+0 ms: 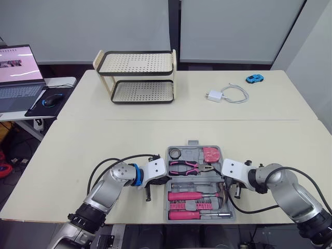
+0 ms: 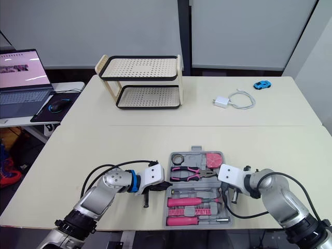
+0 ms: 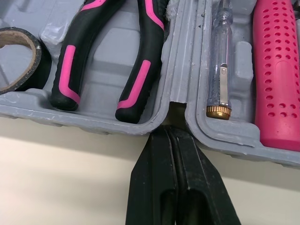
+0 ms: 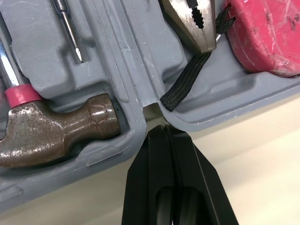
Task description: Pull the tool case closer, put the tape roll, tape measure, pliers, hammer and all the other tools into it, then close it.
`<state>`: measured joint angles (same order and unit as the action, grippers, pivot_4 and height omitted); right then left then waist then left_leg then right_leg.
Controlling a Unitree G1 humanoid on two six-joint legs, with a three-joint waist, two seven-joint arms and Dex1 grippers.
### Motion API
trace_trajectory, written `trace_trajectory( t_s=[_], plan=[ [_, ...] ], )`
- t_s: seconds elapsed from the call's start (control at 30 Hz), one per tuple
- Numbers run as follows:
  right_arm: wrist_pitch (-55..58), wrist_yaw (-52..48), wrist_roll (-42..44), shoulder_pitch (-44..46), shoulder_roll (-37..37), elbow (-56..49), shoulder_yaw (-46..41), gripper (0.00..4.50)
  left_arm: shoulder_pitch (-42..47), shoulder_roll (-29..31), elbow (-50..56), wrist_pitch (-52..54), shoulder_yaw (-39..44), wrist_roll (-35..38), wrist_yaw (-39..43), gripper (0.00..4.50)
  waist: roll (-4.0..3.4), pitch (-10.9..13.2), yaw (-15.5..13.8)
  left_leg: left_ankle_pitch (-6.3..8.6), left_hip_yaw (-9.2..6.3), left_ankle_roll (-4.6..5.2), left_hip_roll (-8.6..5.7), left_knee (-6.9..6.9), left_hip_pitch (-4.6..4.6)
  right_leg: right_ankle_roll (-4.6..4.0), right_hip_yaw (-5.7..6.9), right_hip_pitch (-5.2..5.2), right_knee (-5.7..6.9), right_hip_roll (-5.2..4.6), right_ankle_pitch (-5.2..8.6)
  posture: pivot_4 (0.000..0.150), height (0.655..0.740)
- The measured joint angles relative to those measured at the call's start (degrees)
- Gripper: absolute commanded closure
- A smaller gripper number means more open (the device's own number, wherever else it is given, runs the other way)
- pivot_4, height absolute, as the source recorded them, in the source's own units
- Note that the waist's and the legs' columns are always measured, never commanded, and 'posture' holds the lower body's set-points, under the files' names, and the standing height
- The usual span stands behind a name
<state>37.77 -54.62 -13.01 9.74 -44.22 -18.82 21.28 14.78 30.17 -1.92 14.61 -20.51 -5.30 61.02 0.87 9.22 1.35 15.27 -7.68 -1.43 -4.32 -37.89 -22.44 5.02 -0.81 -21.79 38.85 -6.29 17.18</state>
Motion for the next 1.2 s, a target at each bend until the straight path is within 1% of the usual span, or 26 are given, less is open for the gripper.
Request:
trace_trajectory(
  t_s=[0.17, 0.3, 0.37, 0.47, 0.57, 0.67, 0.87, 0.93, 1.03, 1.2],
  plan=[
    [-3.84, -0.42, 1.42, -0.57, -1.84, 0.95, -1.07, 4.5, -1.03, 1.5, 0.11, -1.59, 1.21, 1.06, -0.89, 4.48, 0.01, 0.01, 0.14, 0.0, 0.0, 0.0, 0.01, 0.02, -0.03, 0.0, -0.01, -0.07, 0.0, 0.0, 0.0, 0.15, 0.74],
    [-7.12, -1.75, 4.31, -2.32, -7.06, 4.47, -6.5, 4.5, -3.88, 7.33, -0.18, -5.23, 7.3, 3.3, -1.47, 4.48, 0.0, 0.04, 0.18, 0.0, 0.04, -0.01, 0.02, 0.04, -0.16, -0.01, -0.06, -0.26, 0.01, 0.0, 0.0, 0.15, 0.74],
    [-7.16, -2.92, 7.1, -2.33, -8.17, 5.46, -10.14, 4.5, -4.97, 8.91, 0.69, -6.56, 10.29, 5.63, -0.83, 4.48, -0.01, 0.04, 0.17, 0.0, 0.03, -0.01, 0.03, 0.04, -0.18, -0.01, -0.04, -0.26, 0.01, 0.0, 0.0, 0.15, 0.74],
    [-5.22, -4.31, 12.47, -2.02, -7.03, 5.89, -14.86, 4.5, -6.77, 9.3, 4.82, -7.63, 12.88, 10.6, 1.47, 4.48, 0.0, 0.04, 0.15, 0.01, 0.03, -0.01, 0.03, 0.03, -0.22, -0.01, -0.05, -0.25, -0.01, -0.02, 0.0, 0.15, 0.74],
    [0.46, -5.19, 19.8, 0.46, -3.91, 9.1, -19.91, 4.5, -9.66, 10.61, 10.48, -8.06, 14.02, 14.94, 4.32, 4.48, 0.01, 0.05, 0.25, 0.01, 0.06, -0.01, 0.04, 0.04, -0.22, -0.02, -0.08, -0.25, -0.03, -0.02, -0.01, 0.15, 0.74],
    [5.74, -5.09, 25.43, 3.74, -1.88, 11.76, -23.77, 3.9, -11.78, 10.71, 15.79, -7.41, 13.89, 18.14, 5.81, 4.5, -0.06, 0.09, 0.21, 0.01, 0.06, 0.0, 0.04, 0.05, -0.23, -0.02, -0.07, -0.25, -0.03, -0.03, -0.01, 0.15, 0.74],
    [19.25, -3.82, 37.13, 8.09, 3.04, 13.88, -29.89, 1.82, -13.87, 9.01, 21.32, -5.89, 9.42, 20.89, 6.04, 4.5, -0.06, 0.09, 0.18, 0.01, 0.07, 0.01, 0.01, 0.04, -0.25, -0.02, -0.08, -0.24, -0.04, -0.03, -0.01, 0.15, 0.74],
    [22.77, -2.84, 39.97, 9.06, 4.63, 15.5, -31.41, 1.06, -13.98, 8.55, 21.58, -6.07, 7.29, 20.41, 5.97, 4.5, -0.06, 0.09, 0.15, 0.01, 0.08, 0.01, 0.01, 0.04, -0.25, -0.03, -0.08, -0.24, -0.04, -0.03, -0.01, 0.15, 0.74],
    [26.59, -0.48, 42.7, 11.0, 6.78, 19.12, -33.34, 0.03, -13.8, 7.54, 20.12, -6.96, 3.49, 18.12, 5.84, 4.5, -0.06, 0.09, 0.16, 0.01, 0.1, 0.01, 0.01, 0.05, -0.24, -0.03, -0.09, -0.25, -0.02, -0.03, -0.01, 0.15, 0.74],
    [29.02, 2.68, 44.63, 12.8, 8.79, 23.42, -34.0, 0.03, -12.31, 5.0, 16.7, -7.64, -0.92, 14.82, 4.72, 4.5, -0.07, 0.09, 0.17, 0.01, 0.1, 0.01, 0.0, 0.04, -0.26, -0.03, -0.09, -0.27, -0.01, -0.03, -0.01, 0.15, 0.74]
  ],
)
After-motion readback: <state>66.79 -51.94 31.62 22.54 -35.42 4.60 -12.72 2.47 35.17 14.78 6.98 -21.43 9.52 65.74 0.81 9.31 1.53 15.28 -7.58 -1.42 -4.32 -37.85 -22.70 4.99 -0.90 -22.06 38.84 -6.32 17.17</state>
